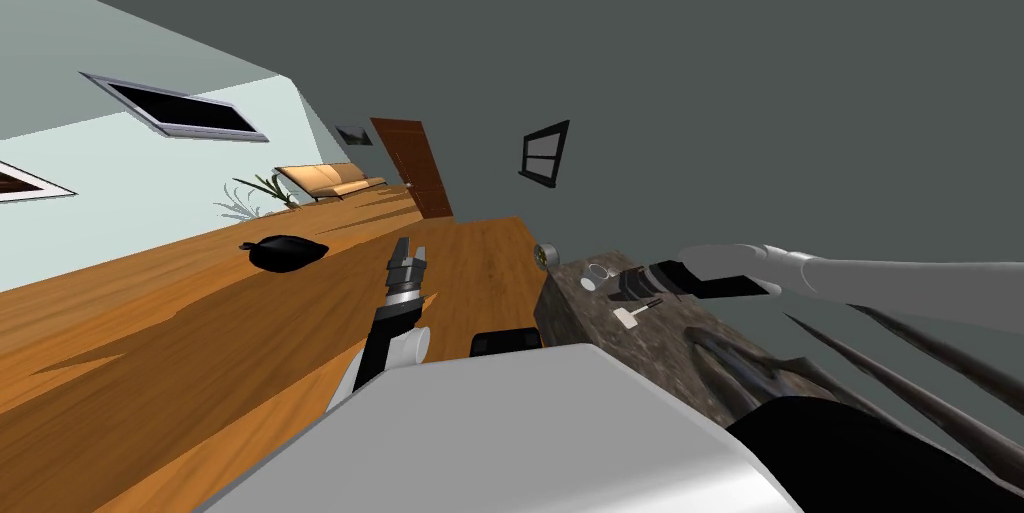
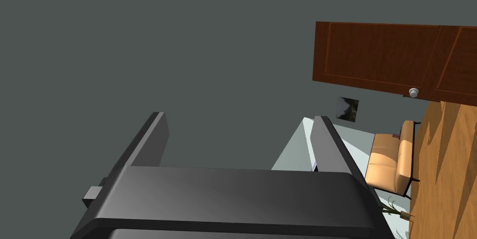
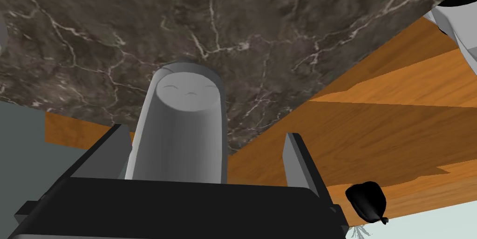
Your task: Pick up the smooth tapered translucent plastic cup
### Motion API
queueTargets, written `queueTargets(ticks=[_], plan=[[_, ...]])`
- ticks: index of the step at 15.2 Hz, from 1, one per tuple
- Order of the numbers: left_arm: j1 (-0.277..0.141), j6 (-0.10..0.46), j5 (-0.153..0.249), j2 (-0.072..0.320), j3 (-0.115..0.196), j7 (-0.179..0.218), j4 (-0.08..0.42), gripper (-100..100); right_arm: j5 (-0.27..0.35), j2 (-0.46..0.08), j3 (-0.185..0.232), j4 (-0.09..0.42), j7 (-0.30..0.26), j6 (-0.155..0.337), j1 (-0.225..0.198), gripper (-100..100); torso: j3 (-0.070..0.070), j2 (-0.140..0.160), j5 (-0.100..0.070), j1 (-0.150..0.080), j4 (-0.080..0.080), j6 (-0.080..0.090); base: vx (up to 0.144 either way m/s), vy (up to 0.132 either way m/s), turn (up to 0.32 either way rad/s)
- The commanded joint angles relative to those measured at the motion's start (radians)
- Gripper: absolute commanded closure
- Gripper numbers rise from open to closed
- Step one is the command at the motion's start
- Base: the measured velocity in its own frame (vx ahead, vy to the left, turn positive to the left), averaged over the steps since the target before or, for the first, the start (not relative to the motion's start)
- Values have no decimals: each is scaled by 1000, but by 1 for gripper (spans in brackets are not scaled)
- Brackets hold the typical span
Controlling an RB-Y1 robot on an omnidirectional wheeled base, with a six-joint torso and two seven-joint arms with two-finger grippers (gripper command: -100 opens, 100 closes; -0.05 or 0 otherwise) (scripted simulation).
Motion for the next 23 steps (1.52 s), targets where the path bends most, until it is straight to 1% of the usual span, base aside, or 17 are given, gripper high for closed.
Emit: queueTargets(ticks=[1,2,3,4,5,6,8,10,11,12,15,16,17,21,22,23], plan=[[0,0,0,0,0,0,0,0,5,2,25,0,-3,-1,-38,-100,0,0,0,0,0,0,0,0,0],[0,0,0,0,0,0,0,0,14,-36,23,7,-5,-7,-32,-100,0,0,0,0,0,0,5,-1,44],[0,0,0,0,0,0,0,0,23,-60,21,13,-8,-12,-27,-100,0,0,0,0,0,0,21,-4,114],[0,0,0,0,0,0,0,0,23,-69,21,13,-8,-12,-27,-100,-1,-1,0,0,0,-1,28,-9,81],[0,0,0,0,0,0,0,0,30,-99,19,17,-9,-16,-23,-100,-1,-2,0,0,-1,-1,30,-12,60],[0,0,0,0,0,0,0,0,30,-99,19,17,-9,-16,-23,-100,-2,-3,0,0,-1,-1,26,-11,43],[0,0,0,0,0,0,0,0,40,-144,15,20,-12,-25,-17,-100,-2,-3,0,0,-1,-1,26,-11,54],[0,0,0,0,0,0,0,0,46,-170,12,19,-13,-30,-13,-100,-2,-3,0,0,-1,-1,32,-8,66],[0,0,0,0,0,0,0,0,42,-154,14,19,-12,-26,-15,-100,-2,-3,0,0,-1,-1,18,-5,25],[0,0,0,0,0,0,0,0,52,-128,24,18,3,-8,-2,-100,-1,-2,0,0,-1,0,20,12,90],[0,0,0,0,0,0,0,0,64,-85,39,16,26,20,18,-100,-1,-2,0,2,-1,0,32,32,116],[0,0,0,0,0,0,0,0,61,-99,39,17,17,5,3,-100,-1,-2,0,2,-1,0,18,20,29],[0,0,0,0,0,0,0,0,65,-94,47,15,19,10,-2,100,-1,-2,0,2,0,0,7,7,-2],[0,0,0,0,0,0,0,0,65,-95,47,15,19,11,-2,100,0,0,0,1,0,0,0,0,0],[0,0,0,0,0,0,0,0,52,-128,24,18,3,-8,-2,100,0,0,0,1,0,0,-15,-11,-108],[0,0,0,0,0,0,0,0,47,-143,19,18,-5,-18,-8,100,0,0,0,0,0,0,-34,-22,-148]])
